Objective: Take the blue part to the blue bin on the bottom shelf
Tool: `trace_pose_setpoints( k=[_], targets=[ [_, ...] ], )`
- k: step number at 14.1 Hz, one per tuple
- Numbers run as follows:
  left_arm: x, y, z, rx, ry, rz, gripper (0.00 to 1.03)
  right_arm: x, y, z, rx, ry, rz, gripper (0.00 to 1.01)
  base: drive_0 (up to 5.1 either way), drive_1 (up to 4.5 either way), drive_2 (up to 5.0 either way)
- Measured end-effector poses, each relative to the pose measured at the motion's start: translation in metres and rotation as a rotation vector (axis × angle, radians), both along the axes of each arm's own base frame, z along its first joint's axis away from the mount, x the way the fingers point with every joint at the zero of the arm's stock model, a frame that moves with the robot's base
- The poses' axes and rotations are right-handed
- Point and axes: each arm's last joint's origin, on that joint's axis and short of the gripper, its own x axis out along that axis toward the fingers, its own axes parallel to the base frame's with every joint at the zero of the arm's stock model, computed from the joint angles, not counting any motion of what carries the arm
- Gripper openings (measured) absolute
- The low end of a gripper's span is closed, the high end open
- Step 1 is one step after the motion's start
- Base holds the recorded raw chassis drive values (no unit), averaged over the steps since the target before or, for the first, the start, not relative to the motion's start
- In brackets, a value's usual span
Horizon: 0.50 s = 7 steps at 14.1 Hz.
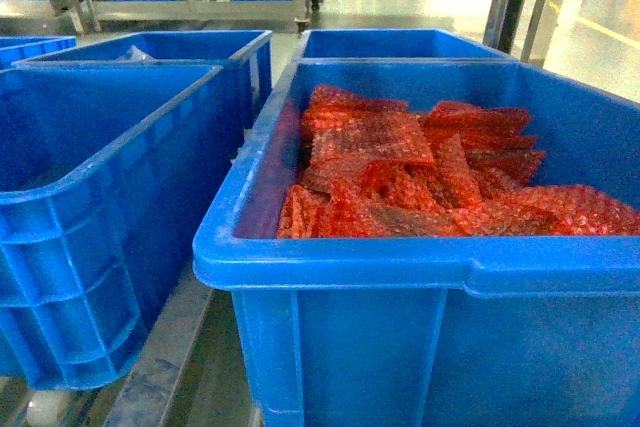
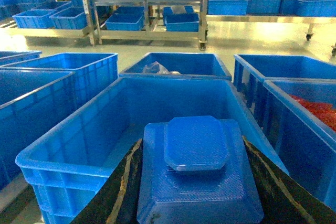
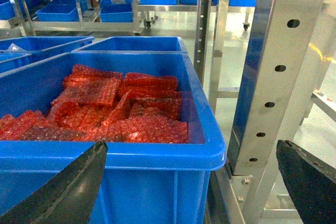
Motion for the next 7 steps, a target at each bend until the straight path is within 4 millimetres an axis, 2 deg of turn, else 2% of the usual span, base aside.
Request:
trace_pose_setpoints(
  k=[7],
  targets=[
    [0.0000,0.0000,0.0000,0.000,0.000,0.000,0.44,0.0000,0.0000,0.0000,0.000,0.000,0.000,0.98,0.0,0.00,0.0]
  ],
)
